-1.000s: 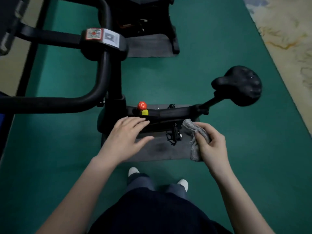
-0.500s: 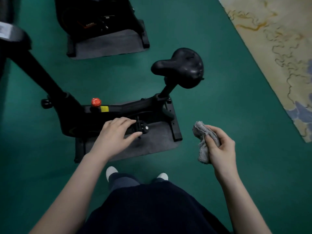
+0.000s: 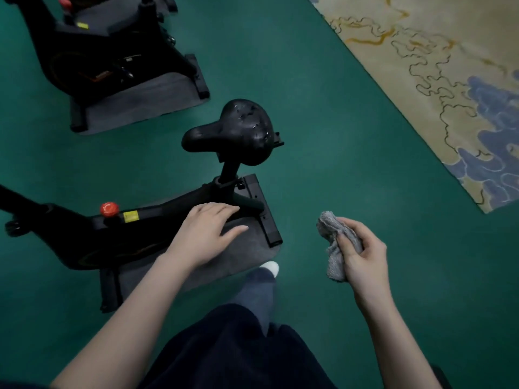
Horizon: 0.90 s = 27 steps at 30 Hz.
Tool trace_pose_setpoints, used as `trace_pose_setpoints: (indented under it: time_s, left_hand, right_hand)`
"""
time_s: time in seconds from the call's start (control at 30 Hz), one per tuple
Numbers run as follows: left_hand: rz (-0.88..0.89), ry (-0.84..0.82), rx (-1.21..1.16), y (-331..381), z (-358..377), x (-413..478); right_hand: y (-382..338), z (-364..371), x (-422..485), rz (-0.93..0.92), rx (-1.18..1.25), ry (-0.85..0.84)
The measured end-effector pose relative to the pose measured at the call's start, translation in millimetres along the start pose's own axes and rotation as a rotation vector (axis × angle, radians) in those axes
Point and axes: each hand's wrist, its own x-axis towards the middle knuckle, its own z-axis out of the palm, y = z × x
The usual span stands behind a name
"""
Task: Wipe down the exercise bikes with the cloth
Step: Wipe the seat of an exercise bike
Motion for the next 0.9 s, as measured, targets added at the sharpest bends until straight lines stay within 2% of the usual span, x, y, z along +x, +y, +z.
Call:
trace_pose_setpoints:
  time_s: [0.23,0.53,0.73,0.9]
  left_hand:
    - [-0.046,-0.022,-0.053,6,3,71]
    - [-0.239,0.034,-0.225,-2,-9,135]
    - [-0.431,-0.011,-0.289,-7,-9,150]
    - [-0.621,0.019,-0.334,7,-2,163]
  right_hand:
    - [-27,18,91,-0.062,-0.048,-0.112]
    - [-60,51,198,-0.122,-0.138,-0.323]
    - [-65,68,249,-0.152,-0.163,-0.483]
    - [-62,75,302,-0.201,-0.179,-0.629]
